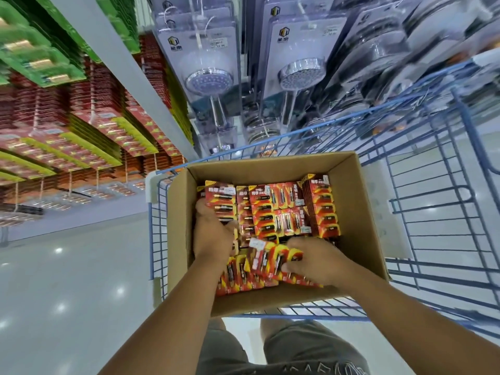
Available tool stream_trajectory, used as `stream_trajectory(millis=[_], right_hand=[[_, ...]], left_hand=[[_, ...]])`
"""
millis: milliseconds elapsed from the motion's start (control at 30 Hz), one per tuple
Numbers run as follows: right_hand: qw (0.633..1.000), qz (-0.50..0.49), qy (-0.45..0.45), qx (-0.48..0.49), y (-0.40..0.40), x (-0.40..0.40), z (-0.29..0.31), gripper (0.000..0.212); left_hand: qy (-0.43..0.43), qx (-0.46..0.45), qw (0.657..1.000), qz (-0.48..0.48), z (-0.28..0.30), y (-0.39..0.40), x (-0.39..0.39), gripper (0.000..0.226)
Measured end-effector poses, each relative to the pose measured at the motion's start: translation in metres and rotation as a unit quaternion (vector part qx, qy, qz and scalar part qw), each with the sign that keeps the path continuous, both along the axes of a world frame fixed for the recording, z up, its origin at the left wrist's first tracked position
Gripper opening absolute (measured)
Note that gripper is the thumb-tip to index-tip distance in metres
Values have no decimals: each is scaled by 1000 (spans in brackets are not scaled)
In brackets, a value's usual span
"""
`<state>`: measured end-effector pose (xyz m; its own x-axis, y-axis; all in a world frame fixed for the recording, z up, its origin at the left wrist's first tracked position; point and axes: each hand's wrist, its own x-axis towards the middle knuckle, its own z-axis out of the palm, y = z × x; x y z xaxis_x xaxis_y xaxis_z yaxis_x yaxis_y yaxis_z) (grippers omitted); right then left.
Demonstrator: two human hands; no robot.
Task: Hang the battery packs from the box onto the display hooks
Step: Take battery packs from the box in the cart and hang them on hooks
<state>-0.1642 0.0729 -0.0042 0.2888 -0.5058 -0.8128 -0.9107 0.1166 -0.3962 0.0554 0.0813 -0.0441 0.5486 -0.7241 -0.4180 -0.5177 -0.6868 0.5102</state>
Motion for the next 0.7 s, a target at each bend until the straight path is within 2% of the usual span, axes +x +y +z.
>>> stream_trajectory(millis=[67,133,233,433,533,700], right_hand=[[990,-125,-58,32,-8,-13,12,46],[961,-241,-128,52,-13,-19,29,40],[921,-331,-201,46,-17,-14,53,31],[876,-370,-308,24,-25,46,107,28],[867,-348,-356,11,-24,94,138,21],[855,-307,-418,-5,-4,182,192,20]], left_hand=[[70,-27,996,52,10,0,6,67],[141,-38,986,77,21,5,11,44],[273,-58,954,111,47,14,17,25],[384,-165,902,110,138,41,65,32],[446,-221,863,86,190,65,101,19],[345,-268,889,134,226,114,180,27]])
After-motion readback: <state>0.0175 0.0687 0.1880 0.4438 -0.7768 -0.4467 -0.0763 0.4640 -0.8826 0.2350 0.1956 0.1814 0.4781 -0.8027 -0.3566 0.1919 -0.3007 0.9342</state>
